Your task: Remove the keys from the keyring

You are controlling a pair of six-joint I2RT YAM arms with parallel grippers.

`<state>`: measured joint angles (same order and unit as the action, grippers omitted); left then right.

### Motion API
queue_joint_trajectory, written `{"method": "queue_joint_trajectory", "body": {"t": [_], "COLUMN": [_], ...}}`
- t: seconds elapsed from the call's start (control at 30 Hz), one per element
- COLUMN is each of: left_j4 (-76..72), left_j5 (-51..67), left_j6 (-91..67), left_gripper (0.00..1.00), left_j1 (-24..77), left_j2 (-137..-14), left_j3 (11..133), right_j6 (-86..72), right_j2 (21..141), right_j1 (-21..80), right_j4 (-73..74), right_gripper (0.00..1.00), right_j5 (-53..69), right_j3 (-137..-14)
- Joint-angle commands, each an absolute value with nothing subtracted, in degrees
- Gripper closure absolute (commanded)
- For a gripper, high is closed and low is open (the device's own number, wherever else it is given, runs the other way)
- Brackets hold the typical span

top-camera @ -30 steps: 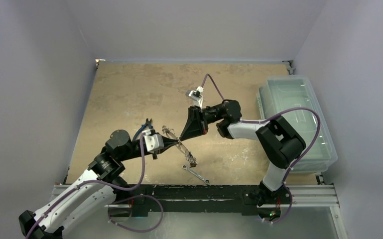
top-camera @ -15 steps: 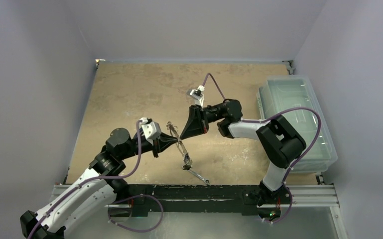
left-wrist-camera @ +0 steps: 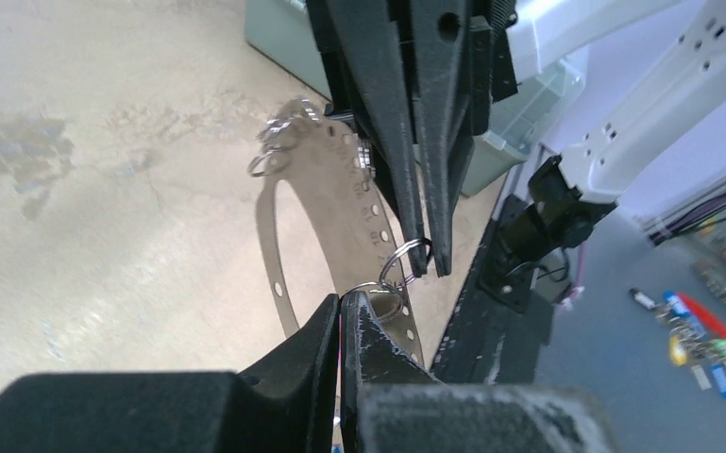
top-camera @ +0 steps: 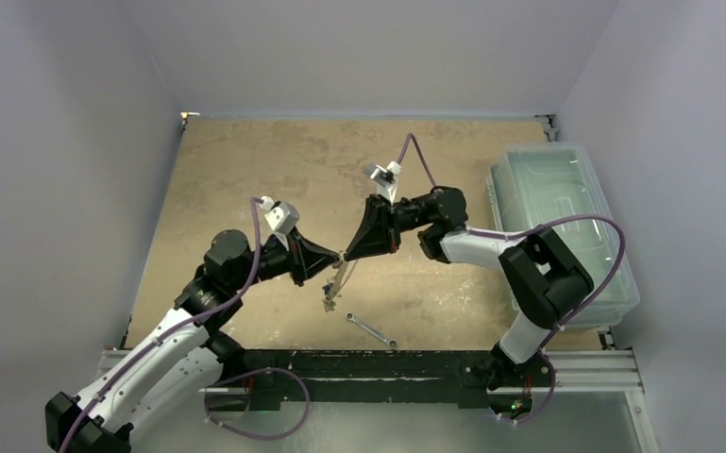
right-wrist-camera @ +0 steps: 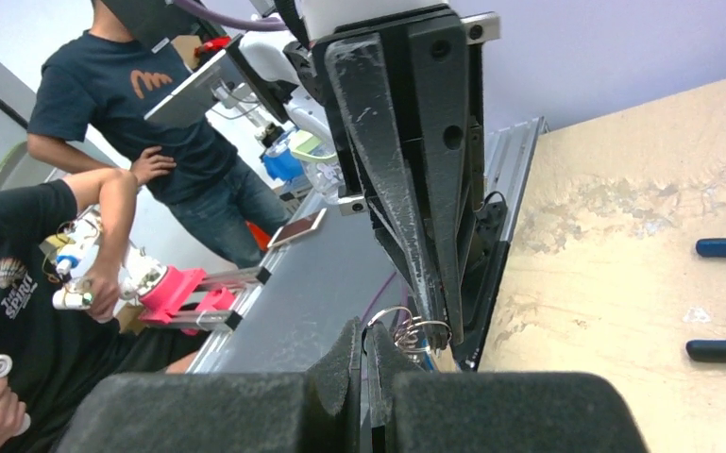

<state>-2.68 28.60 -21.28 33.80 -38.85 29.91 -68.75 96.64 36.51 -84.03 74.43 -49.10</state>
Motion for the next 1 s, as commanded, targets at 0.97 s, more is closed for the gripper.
{"method": "queue_joint_trajectory", "body": {"t": [0.97], "left_j4": [-0.7], "left_j5": [34.7], "left_j6": [-62.7], "left_gripper": [1.00], "left_j1": [21.3], "left_j2": [-46.3], "left_j3": [28.3], "right_j6": [-23.2], "right_j2": [88.9], "right_j1": [36.4], "right_j4": [-35.7], "right_gripper": [1.00], "right_j5": [70.7], "right_j3": [-56.8]}}
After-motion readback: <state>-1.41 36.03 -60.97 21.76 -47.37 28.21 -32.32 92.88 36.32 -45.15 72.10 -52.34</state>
